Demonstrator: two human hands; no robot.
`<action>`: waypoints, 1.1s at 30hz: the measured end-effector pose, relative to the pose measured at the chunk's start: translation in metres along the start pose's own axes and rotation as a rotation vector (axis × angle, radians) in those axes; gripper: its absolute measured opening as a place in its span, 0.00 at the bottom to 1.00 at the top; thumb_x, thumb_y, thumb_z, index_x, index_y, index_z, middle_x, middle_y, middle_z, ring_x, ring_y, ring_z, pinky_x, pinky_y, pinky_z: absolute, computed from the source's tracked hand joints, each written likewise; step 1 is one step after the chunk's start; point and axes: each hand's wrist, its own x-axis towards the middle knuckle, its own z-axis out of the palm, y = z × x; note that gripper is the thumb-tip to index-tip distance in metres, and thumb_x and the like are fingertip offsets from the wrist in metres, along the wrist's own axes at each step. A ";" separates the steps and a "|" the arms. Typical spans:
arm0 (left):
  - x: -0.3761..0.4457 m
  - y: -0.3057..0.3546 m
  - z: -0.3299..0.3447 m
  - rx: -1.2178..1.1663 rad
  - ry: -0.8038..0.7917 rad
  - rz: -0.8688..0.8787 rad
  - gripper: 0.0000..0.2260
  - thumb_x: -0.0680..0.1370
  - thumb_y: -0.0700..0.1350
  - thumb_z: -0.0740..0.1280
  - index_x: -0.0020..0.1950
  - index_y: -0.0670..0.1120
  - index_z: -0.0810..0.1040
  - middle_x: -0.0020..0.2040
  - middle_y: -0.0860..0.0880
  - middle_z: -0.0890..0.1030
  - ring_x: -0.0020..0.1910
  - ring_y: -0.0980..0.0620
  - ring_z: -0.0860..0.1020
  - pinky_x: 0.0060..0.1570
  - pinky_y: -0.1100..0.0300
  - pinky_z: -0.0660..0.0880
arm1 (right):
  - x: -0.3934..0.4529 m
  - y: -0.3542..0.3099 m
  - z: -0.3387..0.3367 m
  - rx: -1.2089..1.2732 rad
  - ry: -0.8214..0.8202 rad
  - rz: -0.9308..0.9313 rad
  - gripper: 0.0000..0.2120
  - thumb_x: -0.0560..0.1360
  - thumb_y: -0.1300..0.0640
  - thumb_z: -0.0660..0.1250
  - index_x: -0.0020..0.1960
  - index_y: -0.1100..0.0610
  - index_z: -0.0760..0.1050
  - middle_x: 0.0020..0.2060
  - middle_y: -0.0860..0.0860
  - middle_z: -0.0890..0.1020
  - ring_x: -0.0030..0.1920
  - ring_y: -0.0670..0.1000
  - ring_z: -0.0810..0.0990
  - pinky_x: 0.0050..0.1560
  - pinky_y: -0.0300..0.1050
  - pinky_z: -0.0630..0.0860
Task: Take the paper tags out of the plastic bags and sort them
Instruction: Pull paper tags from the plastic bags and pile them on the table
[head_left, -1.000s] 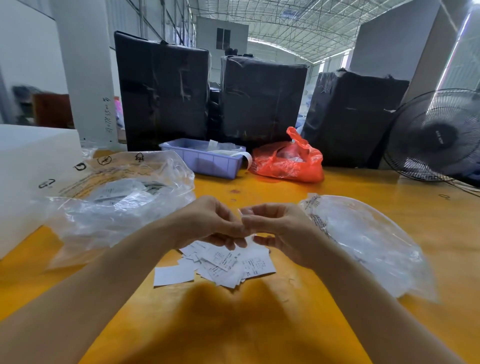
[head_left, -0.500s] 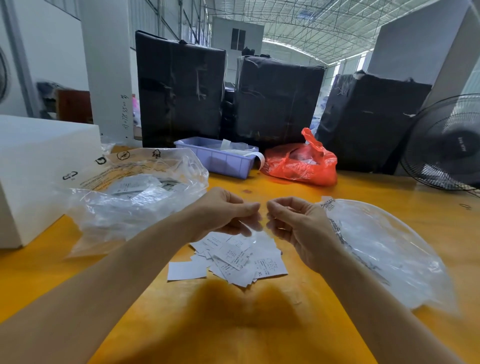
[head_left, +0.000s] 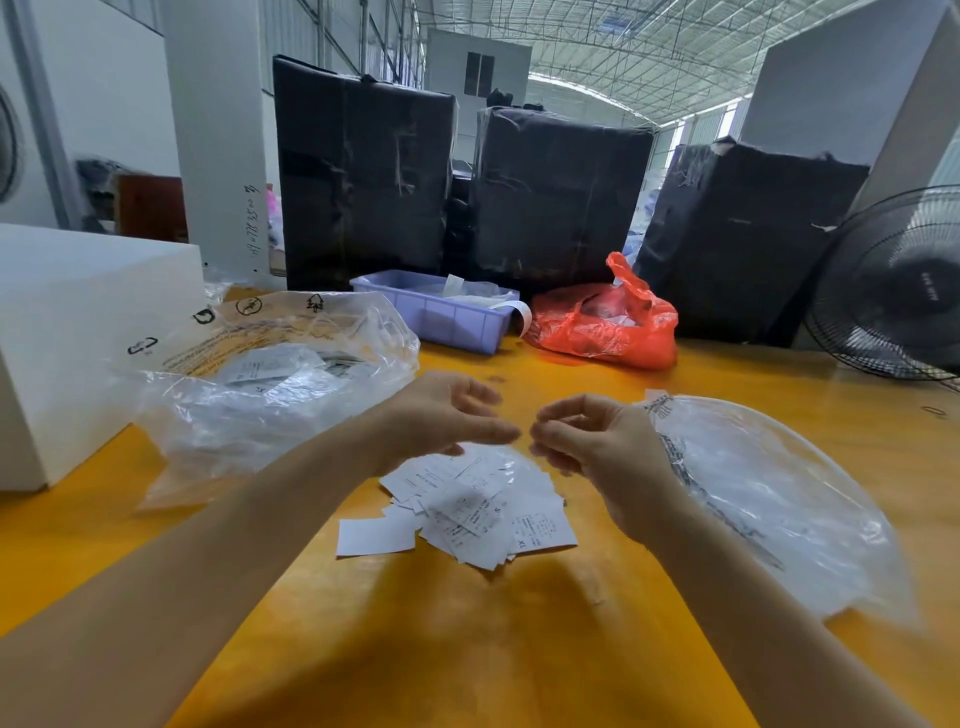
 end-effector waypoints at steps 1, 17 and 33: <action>0.000 0.000 0.001 0.079 -0.001 0.056 0.27 0.67 0.48 0.76 0.64 0.50 0.73 0.55 0.54 0.78 0.53 0.56 0.77 0.43 0.67 0.75 | -0.001 0.000 0.001 -0.145 -0.013 -0.061 0.05 0.72 0.68 0.69 0.41 0.59 0.79 0.33 0.55 0.82 0.33 0.47 0.80 0.35 0.40 0.75; 0.008 -0.012 -0.006 -0.130 0.328 0.038 0.07 0.74 0.46 0.70 0.43 0.43 0.82 0.38 0.49 0.85 0.36 0.55 0.82 0.47 0.57 0.77 | -0.003 0.039 0.040 -0.929 -0.182 -0.133 0.30 0.65 0.42 0.75 0.61 0.56 0.75 0.48 0.49 0.80 0.45 0.47 0.75 0.42 0.40 0.67; 0.002 -0.007 -0.001 -0.430 0.146 -0.117 0.06 0.71 0.44 0.72 0.44 0.42 0.81 0.38 0.47 0.85 0.35 0.53 0.84 0.38 0.61 0.79 | 0.004 0.009 -0.004 0.096 0.118 0.232 0.07 0.67 0.65 0.74 0.39 0.57 0.78 0.34 0.52 0.79 0.36 0.49 0.72 0.37 0.43 0.66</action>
